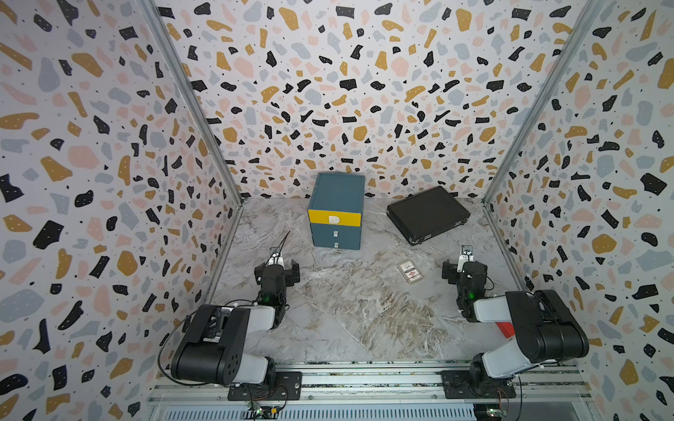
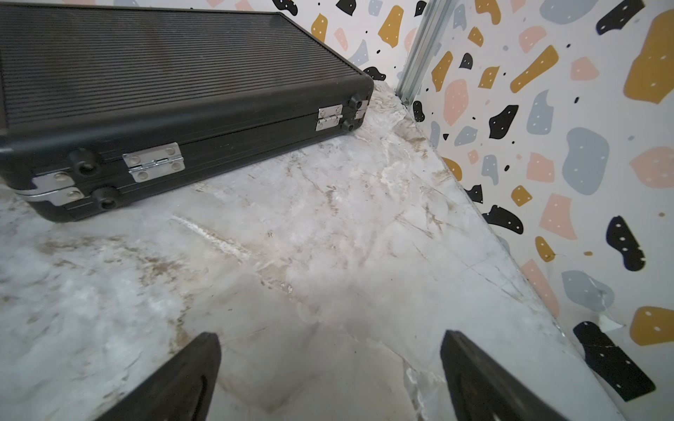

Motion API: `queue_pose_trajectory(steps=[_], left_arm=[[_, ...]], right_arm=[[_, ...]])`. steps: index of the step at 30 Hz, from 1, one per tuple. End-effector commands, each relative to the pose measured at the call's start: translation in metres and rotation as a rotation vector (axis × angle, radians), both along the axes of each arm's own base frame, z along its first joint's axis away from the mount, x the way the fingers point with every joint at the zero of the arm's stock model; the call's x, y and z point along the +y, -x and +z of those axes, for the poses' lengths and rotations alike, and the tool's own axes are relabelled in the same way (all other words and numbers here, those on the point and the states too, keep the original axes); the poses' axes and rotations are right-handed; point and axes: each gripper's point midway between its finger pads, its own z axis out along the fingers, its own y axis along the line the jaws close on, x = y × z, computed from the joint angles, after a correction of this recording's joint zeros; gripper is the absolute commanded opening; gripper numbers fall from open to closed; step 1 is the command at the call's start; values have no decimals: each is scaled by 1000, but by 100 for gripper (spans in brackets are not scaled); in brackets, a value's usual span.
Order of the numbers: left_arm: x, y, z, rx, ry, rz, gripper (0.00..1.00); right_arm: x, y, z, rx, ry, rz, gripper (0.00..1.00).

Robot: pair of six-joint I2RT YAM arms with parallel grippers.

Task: Put the binder clips in the drawer according to color
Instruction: Reset both arms

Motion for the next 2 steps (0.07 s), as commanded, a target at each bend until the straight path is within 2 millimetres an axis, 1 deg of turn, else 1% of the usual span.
queue_pose_trajectory(steps=[1, 2], left_arm=[[-2, -7, 13, -45, -9, -9, 100], [1, -6, 13, -45, -8, 13, 100]], right_arm=[[0, -4, 9, -28, -10, 0, 100], [0, -4, 9, -27, -10, 0, 100]])
